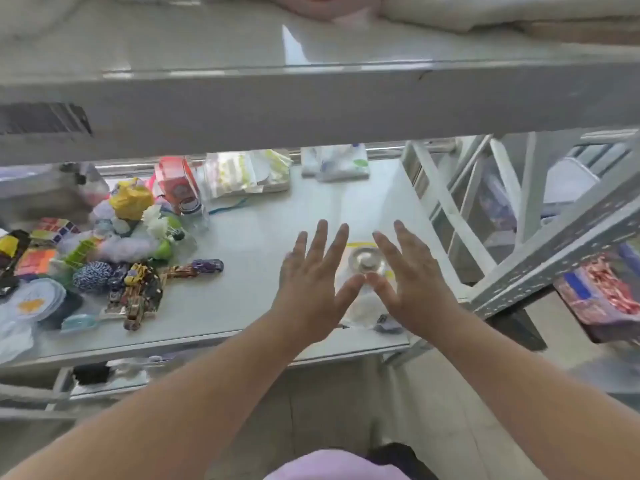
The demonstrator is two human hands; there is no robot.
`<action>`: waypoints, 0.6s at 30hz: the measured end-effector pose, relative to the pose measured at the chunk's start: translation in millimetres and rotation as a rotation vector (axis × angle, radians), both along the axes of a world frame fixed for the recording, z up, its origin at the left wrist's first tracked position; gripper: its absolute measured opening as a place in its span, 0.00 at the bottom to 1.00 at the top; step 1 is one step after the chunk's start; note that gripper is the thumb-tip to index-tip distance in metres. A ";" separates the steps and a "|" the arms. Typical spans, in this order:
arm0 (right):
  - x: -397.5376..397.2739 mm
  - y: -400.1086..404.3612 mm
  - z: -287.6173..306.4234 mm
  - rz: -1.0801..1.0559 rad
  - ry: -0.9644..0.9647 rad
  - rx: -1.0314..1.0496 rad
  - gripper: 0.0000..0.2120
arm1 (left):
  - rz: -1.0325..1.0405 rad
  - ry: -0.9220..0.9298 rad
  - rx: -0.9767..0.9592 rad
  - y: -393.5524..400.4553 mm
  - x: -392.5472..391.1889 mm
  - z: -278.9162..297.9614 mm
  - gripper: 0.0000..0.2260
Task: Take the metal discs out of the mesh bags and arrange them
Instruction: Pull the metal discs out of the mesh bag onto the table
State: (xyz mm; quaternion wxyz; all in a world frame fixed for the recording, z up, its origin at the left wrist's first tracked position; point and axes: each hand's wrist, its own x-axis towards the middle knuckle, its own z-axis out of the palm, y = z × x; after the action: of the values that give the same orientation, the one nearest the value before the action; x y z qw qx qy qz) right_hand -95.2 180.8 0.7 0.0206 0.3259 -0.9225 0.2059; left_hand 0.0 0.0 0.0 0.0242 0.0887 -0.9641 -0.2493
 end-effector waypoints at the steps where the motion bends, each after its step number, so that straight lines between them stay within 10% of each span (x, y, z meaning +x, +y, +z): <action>1: -8.6 -2.5 -8.7 -0.058 -0.150 -0.076 0.34 | 0.037 -0.050 0.095 1.8 -11.5 -10.9 0.37; 12: -90.1 -9.2 -67.2 -0.325 -0.869 -0.149 0.37 | 0.593 -0.301 0.810 22.8 -102.8 -79.6 0.50; 18: -99.8 -15.2 -79.0 -0.298 -1.124 -0.391 0.16 | 0.629 -0.205 1.074 28.0 -112.6 -80.7 0.25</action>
State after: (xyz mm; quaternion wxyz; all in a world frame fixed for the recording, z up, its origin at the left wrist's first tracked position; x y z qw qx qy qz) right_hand -195.1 165.6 -78.4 -0.3811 0.0253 -0.7729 0.5066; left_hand -112.6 28.0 -80.7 -0.0440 0.3911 -0.6296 -0.6698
